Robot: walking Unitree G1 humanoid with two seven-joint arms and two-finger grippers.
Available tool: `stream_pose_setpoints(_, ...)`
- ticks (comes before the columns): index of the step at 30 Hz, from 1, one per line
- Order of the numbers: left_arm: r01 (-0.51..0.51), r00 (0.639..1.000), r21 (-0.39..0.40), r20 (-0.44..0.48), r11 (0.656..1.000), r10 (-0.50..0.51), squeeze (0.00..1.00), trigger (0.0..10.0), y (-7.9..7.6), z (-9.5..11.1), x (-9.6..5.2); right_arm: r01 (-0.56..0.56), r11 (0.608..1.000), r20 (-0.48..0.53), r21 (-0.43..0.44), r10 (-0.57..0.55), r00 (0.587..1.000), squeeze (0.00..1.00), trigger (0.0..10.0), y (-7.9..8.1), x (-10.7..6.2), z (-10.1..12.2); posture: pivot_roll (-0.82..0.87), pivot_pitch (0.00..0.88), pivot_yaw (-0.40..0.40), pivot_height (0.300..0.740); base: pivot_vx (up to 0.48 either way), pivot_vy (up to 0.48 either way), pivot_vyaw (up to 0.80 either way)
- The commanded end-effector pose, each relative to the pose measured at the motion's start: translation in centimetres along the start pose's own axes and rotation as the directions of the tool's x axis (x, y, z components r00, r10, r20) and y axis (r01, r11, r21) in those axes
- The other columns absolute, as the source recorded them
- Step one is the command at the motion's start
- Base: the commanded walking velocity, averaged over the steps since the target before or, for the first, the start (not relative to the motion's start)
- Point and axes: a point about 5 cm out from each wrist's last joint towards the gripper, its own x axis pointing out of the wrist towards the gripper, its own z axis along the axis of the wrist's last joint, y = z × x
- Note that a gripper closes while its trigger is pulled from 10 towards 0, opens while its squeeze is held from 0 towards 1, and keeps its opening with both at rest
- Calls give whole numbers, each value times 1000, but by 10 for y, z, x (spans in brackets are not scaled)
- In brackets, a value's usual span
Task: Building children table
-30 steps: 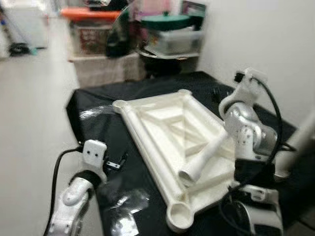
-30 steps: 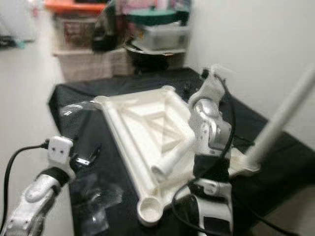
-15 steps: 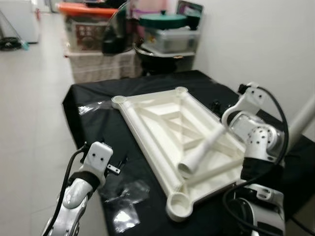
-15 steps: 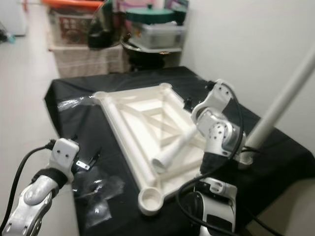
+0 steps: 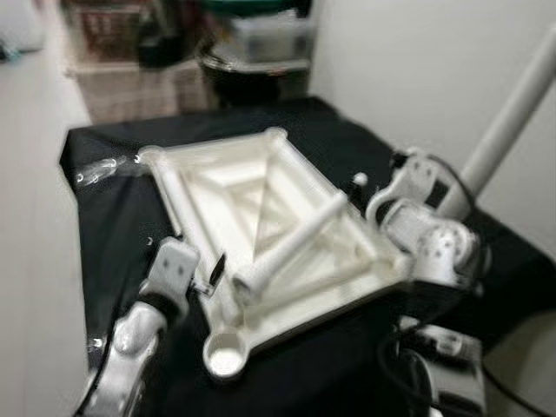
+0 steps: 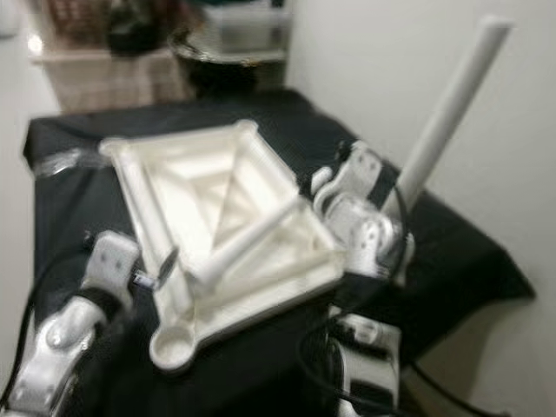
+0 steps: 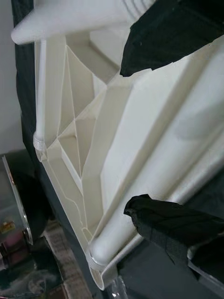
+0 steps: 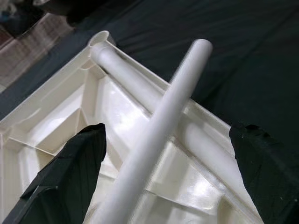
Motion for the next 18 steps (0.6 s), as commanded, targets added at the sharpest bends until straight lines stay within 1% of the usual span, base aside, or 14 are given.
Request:
stream_pose_setpoints(1, -64, 998, 21, -8, 998, 64, 0, 10000, 9, -2, -1, -6, 1000, -20, 9, 7, 1000, 0, 10000, -2, 0, -2, 68, 0, -100, 740, 0, 0, 0)
stream_pose_setpoints(2, -120, 993, 32, -9, 992, 121, 0, 10000, 16, -3, -2, -12, 1000, -46, 25, 13, 999, 0, 10000, -2, 0, -7, 70, 0, -101, 740, 0, 0, 0)
stream_pose_setpoints(3, -157, 987, 40, -9, 987, 157, 0, 10000, 21, -4, -3, -15, 999, -63, 37, 18, 998, 0, 10000, -2, 0, -11, 70, 0, -101, 740, 0, 0, 0)
stream_pose_setpoints(4, -174, 984, 44, -12, 984, 175, 0, 10000, 24, -5, -4, -22, 997, -98, 76, 30, 995, 0, 10000, -2, -1, -16, 70, 0, -101, 740, 0, 0, 0)
stream_pose_setpoints(5, -178, 984, 45, -14, 983, 179, 0, 10000, 25, -5, -5, -26, 994, -120, 103, 39, 992, 0, 10000, -2, -1, -19, 70, 0, -101, 740, 0, 0, 0)
stream_pose_setpoints(6, -178, 984, 45, -14, 983, 179, 0, 10000, 25, -5, -5, -26, 994, -120, 103, 39, 992, 0, 10000, -2, -1, -19, 70, 0, -101, 740, 0, 0, 0)
stream_pose_setpoints(7, -181, 983, 45, -15, 982, 182, 0, 10000, 25, -5, -6, -30, 990, -143, 135, 50, 988, 0, 10000, -1, -1, -22, 70, 0, -101, 740, 0, 0, 0)
stream_pose_setpoints(8, -181, 983, 46, -19, 982, 182, 0, 10000, 26, -6, -7, -39, 978, -166, 207, 75, 983, 0, 10000, -1, 0, -25, 70, 0, -101, 740, 0, 0, 0)
stream_pose_setpoints(9, -181, 983, 46, -19, 982, 182, 0, 10000, 26, -6, -7, -39, 978, -166, 207, 75, 983, 0, 10000, -1, 0, -25, 70, 0, -101, 740, 0, 0, 0)
stream_pose_setpoints(11, -182, 983, 48, -25, 982, 184, 0, 10000, 26, -8, -8, -71, 949, -185, 309, 133, 974, 0, 10000, 3, 1, -27, 69, 0, -101, 740, 0, 0, 0)
stream_pose_setpoints(12, -183, 982, 49, -28, 982, 184, 0, 10000, 26, -8, -8, -86, 938, -192, 336, 158, 969, 0, 10000, 5, 1, -27, 70, 0, -101, 740, 0, 0, 0)
stream_pose_setpoints(16, -184, 982, 51, -30, 982, 186, 0, 10000, 25, -8, -8, -97, 931, -198, 352, 175, 964, 0, 10000, 6, 1, -27, 70, 0, -101, 740, 0, 0, 0)
stream_pose_setpoints(18, -185, 982, 51, -30, 981, 187, 0, 10000, 25, -8, -7, -54, 922, -228, 384, 151, 962, 0, 10000, 1, 2, -36, 72, 0, -104, 740, 0, 0, 0)
